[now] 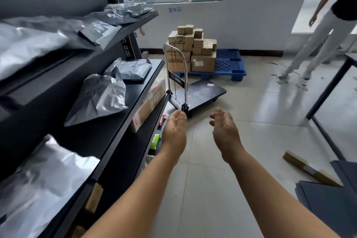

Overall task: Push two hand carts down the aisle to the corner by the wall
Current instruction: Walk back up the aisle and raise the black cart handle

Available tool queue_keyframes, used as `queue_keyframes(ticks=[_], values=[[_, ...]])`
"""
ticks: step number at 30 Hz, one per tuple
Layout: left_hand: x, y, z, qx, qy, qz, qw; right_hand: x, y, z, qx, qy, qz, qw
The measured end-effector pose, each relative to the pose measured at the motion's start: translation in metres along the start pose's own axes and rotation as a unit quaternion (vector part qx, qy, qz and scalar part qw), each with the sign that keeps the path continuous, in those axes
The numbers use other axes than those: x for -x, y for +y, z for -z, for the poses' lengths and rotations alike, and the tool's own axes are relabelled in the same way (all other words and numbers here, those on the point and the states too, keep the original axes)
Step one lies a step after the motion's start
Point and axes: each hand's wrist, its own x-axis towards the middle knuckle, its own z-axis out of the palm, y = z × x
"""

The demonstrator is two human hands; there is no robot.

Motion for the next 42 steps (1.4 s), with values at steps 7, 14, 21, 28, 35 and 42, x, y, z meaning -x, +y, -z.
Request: queue_keyframes(ticks=[7,14,21,28,35,42], values=[[-0.127,-0.012,-0.022,-0.004,0.017,0.031,0.999,-0.133,-0.001,-0.027,0.016,-0.027,0.003,0.999],[-0.274,-0.014,-0.035,0.013,0.030,0.023,0.999,-0.274,-0.012,-0.067,0.044,-0.047,0.012,0.998],[-0.417,-0.006,-0.040,0.068,0.040,0.030,0.996,-0.419,-0.015,-0.123,0.053,-0.040,-0.001,0.998],[-0.519,-0.010,-0.051,0.013,0.055,0.042,0.998,-0.520,-0.011,-0.169,0.056,-0.079,-0.012,0.995],[-0.646,-0.006,-0.090,-0.027,0.092,0.048,0.994,-0.652,-0.004,-0.198,0.043,-0.126,-0.011,0.991],[-0.766,-0.001,-0.120,-0.086,0.127,0.070,0.986,-0.789,0.003,-0.227,0.098,-0.183,-0.035,0.978]])
